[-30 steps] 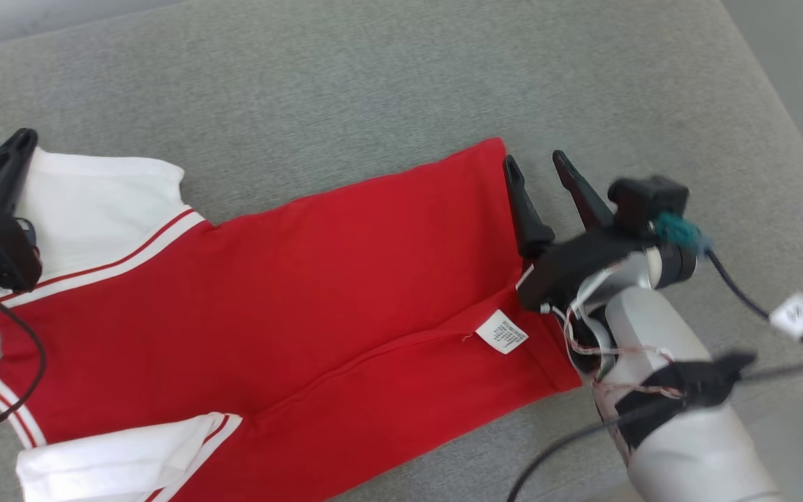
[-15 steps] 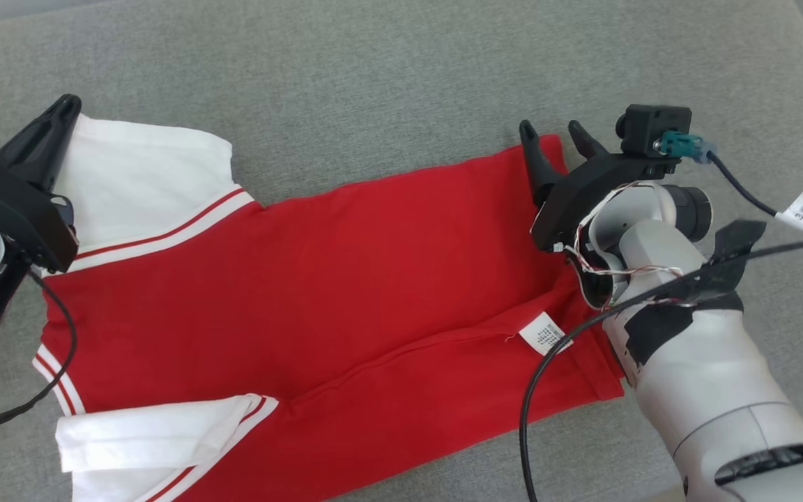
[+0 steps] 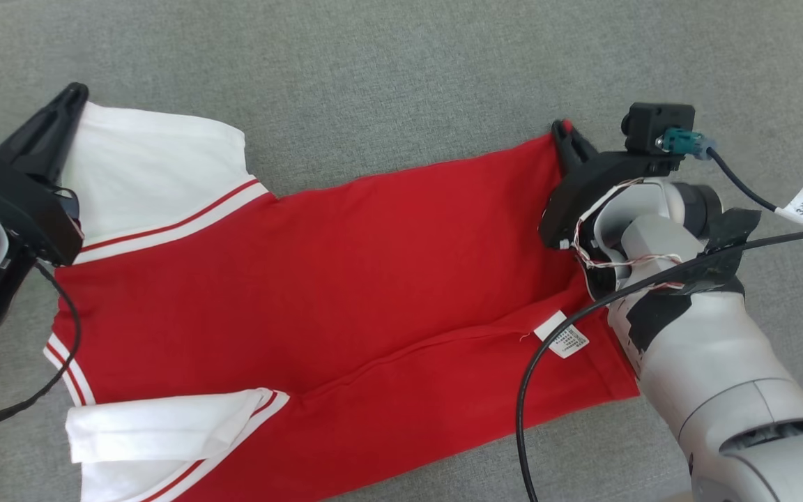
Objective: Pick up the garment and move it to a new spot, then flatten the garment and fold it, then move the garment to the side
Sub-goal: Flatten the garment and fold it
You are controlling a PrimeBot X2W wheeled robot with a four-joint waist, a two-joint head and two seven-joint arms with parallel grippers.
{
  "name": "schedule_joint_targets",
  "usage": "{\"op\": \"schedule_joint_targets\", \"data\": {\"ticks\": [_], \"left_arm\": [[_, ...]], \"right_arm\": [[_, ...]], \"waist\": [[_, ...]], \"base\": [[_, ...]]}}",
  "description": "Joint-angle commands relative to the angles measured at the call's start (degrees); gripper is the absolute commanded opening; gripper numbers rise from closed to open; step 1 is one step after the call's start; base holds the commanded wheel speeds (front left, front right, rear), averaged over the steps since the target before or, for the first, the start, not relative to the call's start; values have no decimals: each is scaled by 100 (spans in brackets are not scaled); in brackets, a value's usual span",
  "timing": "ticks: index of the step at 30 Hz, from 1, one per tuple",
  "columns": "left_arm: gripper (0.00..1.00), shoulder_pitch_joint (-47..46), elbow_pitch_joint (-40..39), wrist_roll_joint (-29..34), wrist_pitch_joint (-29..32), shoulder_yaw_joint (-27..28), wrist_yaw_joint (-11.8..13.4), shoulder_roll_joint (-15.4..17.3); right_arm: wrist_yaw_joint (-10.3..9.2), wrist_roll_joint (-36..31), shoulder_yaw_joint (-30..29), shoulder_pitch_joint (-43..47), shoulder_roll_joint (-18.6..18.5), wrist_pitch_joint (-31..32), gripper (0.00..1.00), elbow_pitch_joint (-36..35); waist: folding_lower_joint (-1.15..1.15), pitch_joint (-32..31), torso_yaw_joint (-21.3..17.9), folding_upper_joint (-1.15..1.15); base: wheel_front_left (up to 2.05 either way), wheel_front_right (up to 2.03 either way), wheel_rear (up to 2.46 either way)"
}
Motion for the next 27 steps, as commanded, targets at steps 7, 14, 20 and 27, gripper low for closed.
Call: {"op": "schedule_joint_targets", "data": {"ticks": [7,14,20,27], "left_arm": [[0,159,38,-117,-333,22,2,-31],[0,612,-260,-326,-723,140,18,-42],[0,1461,-1105,-465,-922,289,155,14],[0,2370,-2062,-520,-992,536,445,115]], "right_arm": [[-5,-191,-94,-47,8,-340,0,125],[-5,2,53,495,8,-460,0,-134],[-5,166,109,1258,-83,-473,0,-834],[-5,594,282,2060,-412,-474,0,-1686]], "waist": [[0,-222,143,-1],[0,-569,303,-1],[0,-896,454,-1],[0,-1049,615,-1]], "base": [[0,0,0],[0,0,0],[0,0,0],[0,0,0]]}}
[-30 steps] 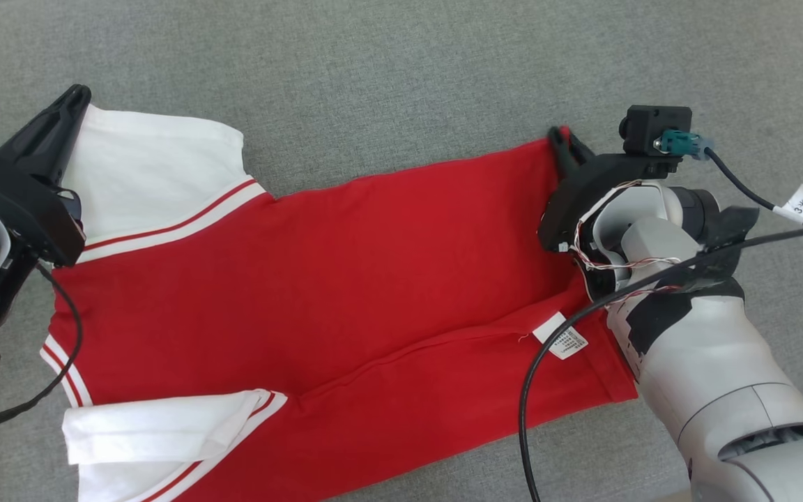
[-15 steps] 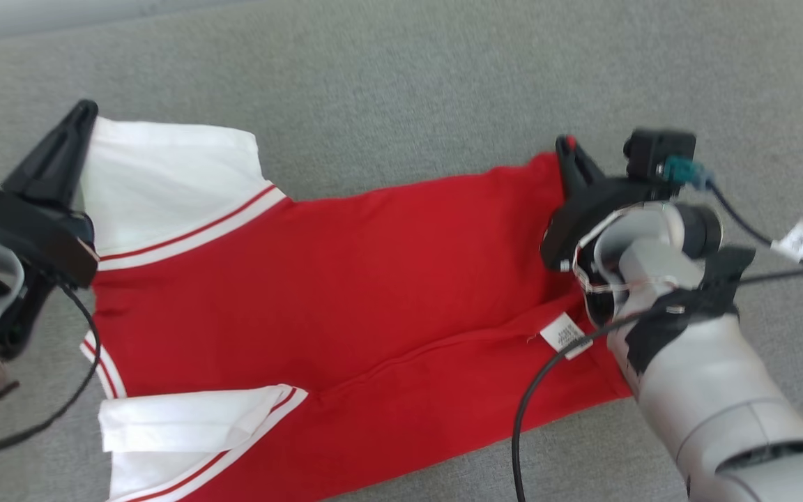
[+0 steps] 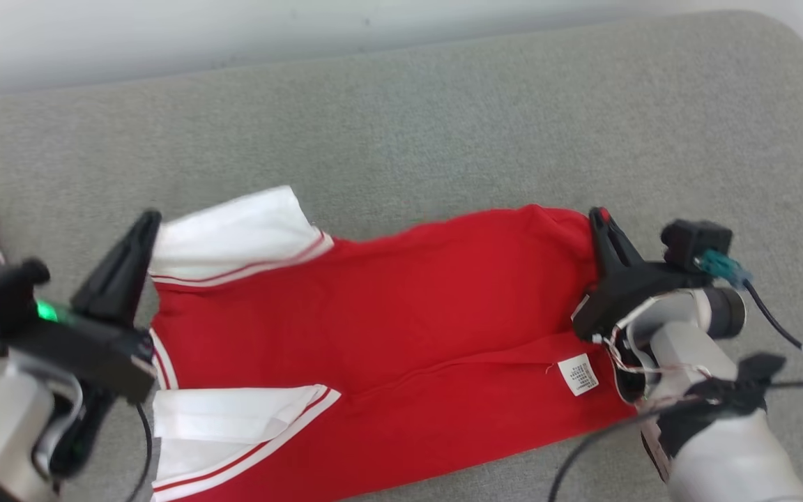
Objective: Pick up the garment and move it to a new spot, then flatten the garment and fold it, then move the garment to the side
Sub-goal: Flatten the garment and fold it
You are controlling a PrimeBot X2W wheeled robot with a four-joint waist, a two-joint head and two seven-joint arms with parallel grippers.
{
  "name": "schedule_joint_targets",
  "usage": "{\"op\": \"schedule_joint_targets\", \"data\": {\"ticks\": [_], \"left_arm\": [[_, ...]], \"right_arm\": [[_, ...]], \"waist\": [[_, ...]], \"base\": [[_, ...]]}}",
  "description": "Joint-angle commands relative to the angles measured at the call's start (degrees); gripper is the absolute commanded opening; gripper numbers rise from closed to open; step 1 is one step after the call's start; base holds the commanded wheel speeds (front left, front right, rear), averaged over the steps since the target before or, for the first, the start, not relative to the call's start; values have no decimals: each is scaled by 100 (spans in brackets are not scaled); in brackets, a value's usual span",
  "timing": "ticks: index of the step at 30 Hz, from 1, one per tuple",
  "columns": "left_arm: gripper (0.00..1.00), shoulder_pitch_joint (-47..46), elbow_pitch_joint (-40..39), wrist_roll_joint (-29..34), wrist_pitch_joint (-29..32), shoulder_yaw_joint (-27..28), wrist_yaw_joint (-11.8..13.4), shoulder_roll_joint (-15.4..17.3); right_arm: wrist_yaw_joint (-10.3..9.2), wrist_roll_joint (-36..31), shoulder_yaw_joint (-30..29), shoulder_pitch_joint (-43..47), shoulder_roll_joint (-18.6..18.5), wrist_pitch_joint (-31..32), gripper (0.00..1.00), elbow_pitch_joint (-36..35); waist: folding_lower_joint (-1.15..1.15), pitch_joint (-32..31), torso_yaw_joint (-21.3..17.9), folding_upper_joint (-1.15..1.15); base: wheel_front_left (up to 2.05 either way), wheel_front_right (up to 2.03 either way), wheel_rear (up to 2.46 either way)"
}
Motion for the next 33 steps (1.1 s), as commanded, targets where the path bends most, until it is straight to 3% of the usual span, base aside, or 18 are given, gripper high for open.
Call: {"op": "schedule_joint_targets", "data": {"ticks": [1,8,13,21,33], "left_arm": [[0,323,-213,-19,-41,80,80,59],[0,1431,-1035,174,-47,595,297,-81],[0,2040,-1224,317,-49,957,314,-302],[0,2571,-1166,622,-49,1410,122,-824],[0,3158,-907,990,-49,1734,-168,-1584]], "right_arm": [[-5,163,63,237,-70,-26,0,-185],[-5,714,178,739,-407,-27,0,-660],[-5,1040,228,989,-629,-27,0,-921],[-5,1449,270,1566,-1032,-27,0,-1817],[-5,1761,331,2430,-1291,182,0,-2635]], "waist": [[1,-94,76,0],[1,-192,131,0],[1,-250,248,0],[1,-321,446,0],[1,-416,585,0]], "base": [[0,0,0],[0,0,0],[0,0,0],[0,0,0],[0,0,0]]}}
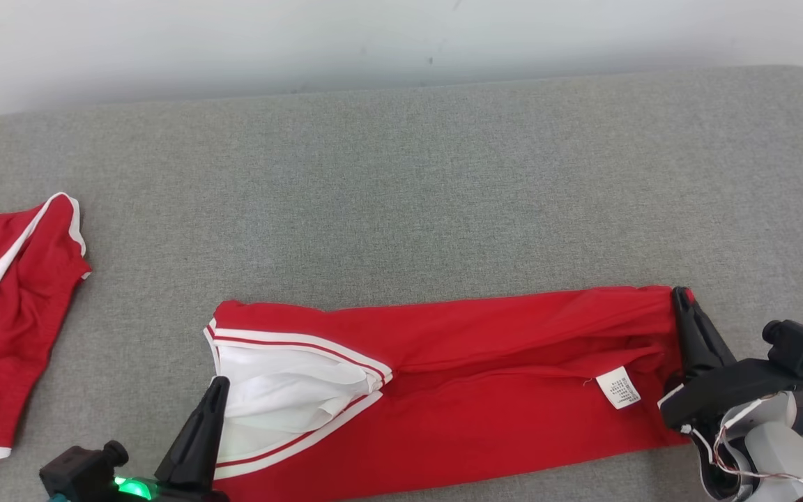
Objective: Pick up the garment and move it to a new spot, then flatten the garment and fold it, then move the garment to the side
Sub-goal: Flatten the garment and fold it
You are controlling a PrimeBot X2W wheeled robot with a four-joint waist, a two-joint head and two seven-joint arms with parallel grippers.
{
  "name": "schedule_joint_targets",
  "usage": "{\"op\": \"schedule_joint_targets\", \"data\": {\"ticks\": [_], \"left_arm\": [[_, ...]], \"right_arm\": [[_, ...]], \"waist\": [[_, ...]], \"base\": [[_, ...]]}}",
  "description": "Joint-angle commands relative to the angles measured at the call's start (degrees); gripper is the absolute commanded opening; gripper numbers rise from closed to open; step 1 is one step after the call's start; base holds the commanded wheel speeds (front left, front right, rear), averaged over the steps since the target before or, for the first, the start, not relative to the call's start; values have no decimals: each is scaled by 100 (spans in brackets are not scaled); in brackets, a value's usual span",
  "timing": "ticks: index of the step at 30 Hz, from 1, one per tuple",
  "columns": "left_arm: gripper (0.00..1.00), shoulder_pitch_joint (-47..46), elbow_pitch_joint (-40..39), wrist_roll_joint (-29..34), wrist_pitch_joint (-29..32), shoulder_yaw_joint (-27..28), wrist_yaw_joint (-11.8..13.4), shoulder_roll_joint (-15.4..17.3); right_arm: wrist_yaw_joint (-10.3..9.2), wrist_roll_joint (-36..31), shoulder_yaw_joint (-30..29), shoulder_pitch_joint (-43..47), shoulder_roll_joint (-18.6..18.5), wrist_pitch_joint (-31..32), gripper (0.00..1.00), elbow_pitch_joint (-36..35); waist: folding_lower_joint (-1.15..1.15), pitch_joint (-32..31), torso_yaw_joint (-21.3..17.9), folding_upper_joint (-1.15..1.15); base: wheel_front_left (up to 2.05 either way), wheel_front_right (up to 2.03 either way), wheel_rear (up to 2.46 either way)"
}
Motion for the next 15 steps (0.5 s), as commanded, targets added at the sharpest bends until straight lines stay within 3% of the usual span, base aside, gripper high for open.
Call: {"op": "schedule_joint_targets", "data": {"ticks": [1,7,9,11,15], "left_arm": [[0,90,65,86,-24,54,-39,-44],[0,159,340,309,-24,194,-135,-310],[0,212,440,368,-24,239,-145,-374],[0,245,493,403,-24,282,-177,-447],[0,288,590,473,-24,328,-202,-550]], "right_arm": [[-5,3,28,116,-65,37,0,-61],[-5,-126,3,298,-78,164,0,-164],[-5,-159,-34,364,-63,172,36,-206],[-5,-179,-85,413,-39,172,97,-249],[-5,-127,-194,523,-1,175,100,-352]], "waist": [[0,-6,11,0],[0,-50,21,0],[0,-87,29,0],[0,-119,31,0],[0,-177,50,0]], "base": [[0,0,0],[0,0,0],[0,0,0],[0,0,0],[0,0,0]]}}
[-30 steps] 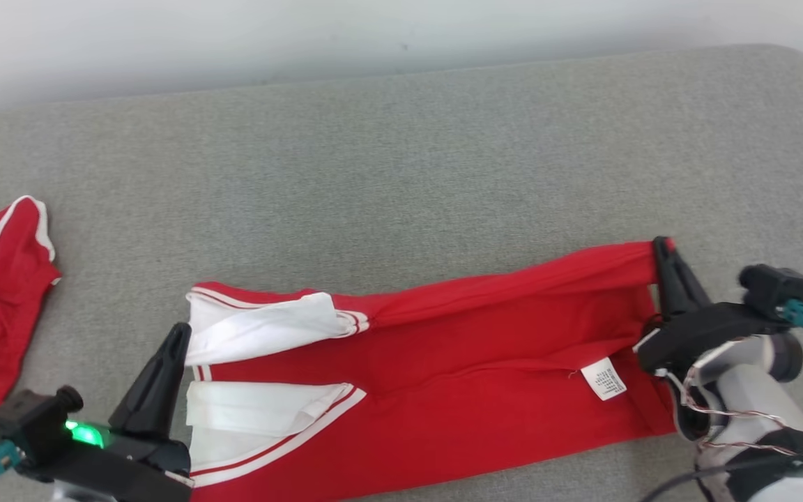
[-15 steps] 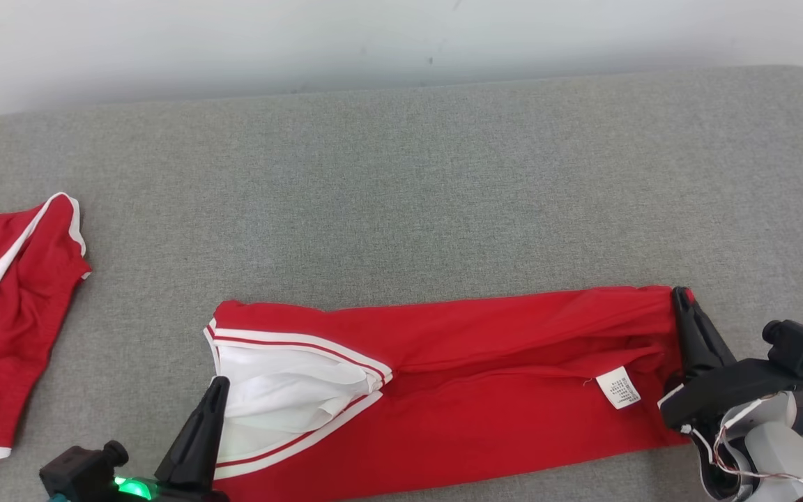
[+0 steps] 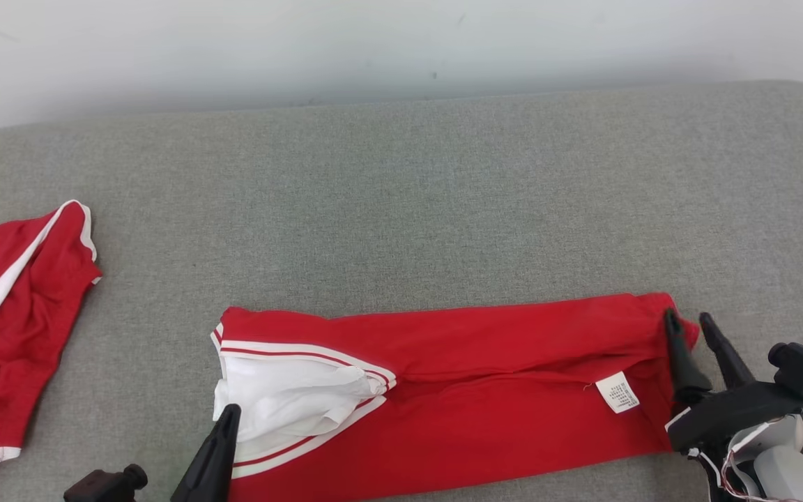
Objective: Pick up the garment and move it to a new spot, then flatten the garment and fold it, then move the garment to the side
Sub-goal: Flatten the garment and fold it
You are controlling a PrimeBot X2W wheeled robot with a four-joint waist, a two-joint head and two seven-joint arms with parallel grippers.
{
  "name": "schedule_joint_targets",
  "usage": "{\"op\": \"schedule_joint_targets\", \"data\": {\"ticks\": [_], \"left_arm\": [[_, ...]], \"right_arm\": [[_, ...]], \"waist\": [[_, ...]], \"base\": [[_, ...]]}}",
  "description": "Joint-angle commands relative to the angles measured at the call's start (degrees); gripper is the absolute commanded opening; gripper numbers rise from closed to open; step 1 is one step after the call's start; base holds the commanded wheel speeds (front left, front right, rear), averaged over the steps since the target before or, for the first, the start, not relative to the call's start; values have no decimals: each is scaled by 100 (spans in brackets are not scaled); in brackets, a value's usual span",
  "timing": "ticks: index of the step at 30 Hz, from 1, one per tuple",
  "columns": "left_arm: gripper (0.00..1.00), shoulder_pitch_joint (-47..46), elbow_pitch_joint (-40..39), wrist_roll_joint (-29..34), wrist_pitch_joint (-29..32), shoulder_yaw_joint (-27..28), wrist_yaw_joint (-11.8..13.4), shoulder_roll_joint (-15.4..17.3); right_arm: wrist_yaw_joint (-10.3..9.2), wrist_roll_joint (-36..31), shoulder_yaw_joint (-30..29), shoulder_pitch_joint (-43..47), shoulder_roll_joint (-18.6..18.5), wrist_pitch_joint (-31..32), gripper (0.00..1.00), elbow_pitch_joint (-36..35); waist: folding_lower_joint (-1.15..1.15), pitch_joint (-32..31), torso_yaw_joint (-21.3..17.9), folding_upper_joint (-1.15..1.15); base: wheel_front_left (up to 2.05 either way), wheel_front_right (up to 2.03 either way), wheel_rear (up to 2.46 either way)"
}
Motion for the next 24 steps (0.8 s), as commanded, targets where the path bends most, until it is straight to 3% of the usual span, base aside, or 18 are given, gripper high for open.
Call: {"op": "schedule_joint_targets", "data": {"ticks": [1,6,7,8,9,24], "left_arm": [[0,101,57,54,-24,14,-16,-30],[0,130,205,187,-24,-56,-34,-117],[25,123,224,226,-24,-54,-38,-137],[67,116,222,270,-24,-28,-40,-154],[100,125,232,305,-24,-8,-37,-172],[100,330,14,1073,-24,715,-22,-495]], "right_arm": [[-5,24,-36,95,11,-12,100,-48],[-5,40,-171,214,47,-36,100,-163],[-5,26,-194,232,49,-27,100,-177],[-5,15,-217,252,52,-30,100,-195],[-5,17,-239,273,62,-34,100,-211],[-5,-551,-824,328,264,4,100,-141]], "waist": [[0,-35,16,0],[0,-112,54,0],[0,-122,63,0],[0,-130,73,0],[0,-140,84,0],[0,-380,236,0]], "base": [[0,0,0],[0,0,0],[0,0,0],[0,0,0],[0,0,0],[0,0,0]]}}
